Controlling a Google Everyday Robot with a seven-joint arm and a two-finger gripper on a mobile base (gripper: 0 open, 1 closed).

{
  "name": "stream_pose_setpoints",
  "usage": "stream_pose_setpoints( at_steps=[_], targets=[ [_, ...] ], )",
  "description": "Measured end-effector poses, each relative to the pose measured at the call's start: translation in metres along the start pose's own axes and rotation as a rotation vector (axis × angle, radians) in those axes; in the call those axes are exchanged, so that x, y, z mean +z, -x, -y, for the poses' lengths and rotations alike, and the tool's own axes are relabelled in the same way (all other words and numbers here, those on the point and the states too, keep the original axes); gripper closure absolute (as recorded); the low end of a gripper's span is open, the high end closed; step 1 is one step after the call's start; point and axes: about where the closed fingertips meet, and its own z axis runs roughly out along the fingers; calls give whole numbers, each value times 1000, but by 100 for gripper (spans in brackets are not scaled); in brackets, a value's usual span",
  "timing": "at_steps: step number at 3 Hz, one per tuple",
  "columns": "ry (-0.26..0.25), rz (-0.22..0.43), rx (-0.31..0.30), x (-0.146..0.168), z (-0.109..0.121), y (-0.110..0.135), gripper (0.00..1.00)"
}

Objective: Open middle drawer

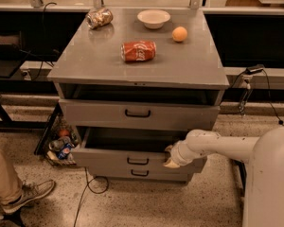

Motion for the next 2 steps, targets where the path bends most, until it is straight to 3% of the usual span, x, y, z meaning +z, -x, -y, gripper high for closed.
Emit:
stream_pose_setpoints(
  at_steps=[1,2],
  targets=[
    [0,0,0,-2,1,1,89],
    [0,0,0,-3,1,1,100]
  ],
)
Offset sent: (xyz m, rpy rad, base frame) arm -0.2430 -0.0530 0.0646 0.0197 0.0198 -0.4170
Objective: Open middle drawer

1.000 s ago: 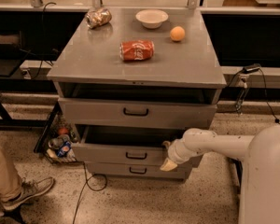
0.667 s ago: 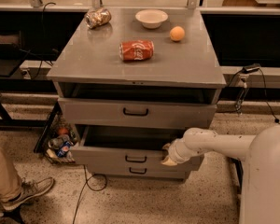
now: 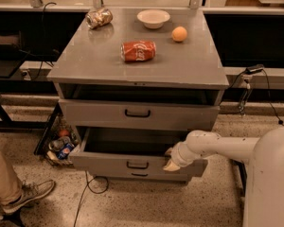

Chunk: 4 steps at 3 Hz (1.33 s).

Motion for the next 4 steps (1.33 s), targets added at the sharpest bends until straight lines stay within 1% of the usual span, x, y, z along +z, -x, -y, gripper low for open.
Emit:
stream_pose_setpoints(
  at_steps=[1,2,3,4],
  targets=[
    [0,0,0,0,0,0,100],
    [-11,1,30,-7,-18,-1,100],
    [-11,1,30,-7,-18,-1,100],
    [-7,2,29,-5,-19,0,82]
  ],
)
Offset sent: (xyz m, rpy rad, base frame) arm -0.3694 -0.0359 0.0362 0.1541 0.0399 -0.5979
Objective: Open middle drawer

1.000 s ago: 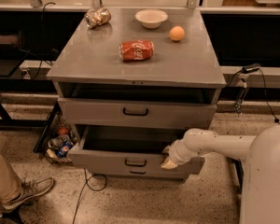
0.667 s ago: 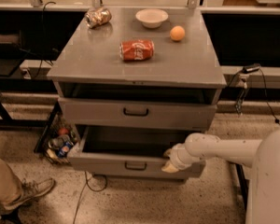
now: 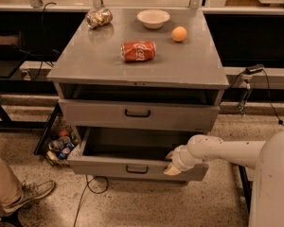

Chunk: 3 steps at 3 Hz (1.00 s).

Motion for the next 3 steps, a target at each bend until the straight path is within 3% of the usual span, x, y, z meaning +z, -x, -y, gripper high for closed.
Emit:
stream_pose_setpoints(
  at_steps=[3],
  targets=[
    [7,1,-1,3,-3,1,13]
  ],
)
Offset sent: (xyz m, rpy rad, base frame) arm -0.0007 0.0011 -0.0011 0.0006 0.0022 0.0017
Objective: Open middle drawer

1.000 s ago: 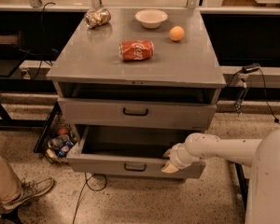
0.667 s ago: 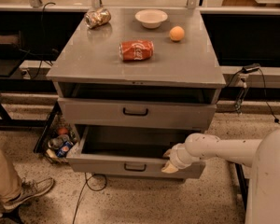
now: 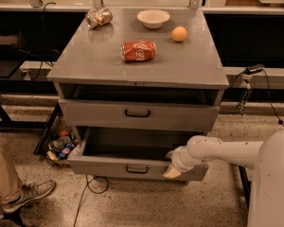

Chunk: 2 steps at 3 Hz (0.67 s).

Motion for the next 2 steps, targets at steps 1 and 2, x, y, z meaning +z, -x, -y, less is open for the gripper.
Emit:
stream_pose_setpoints(
  at_steps=[1,2],
  targets=[
    [3,1,0,1,-1,0,0],
    [6,-21,-28,-1,-6,5,0]
  ],
)
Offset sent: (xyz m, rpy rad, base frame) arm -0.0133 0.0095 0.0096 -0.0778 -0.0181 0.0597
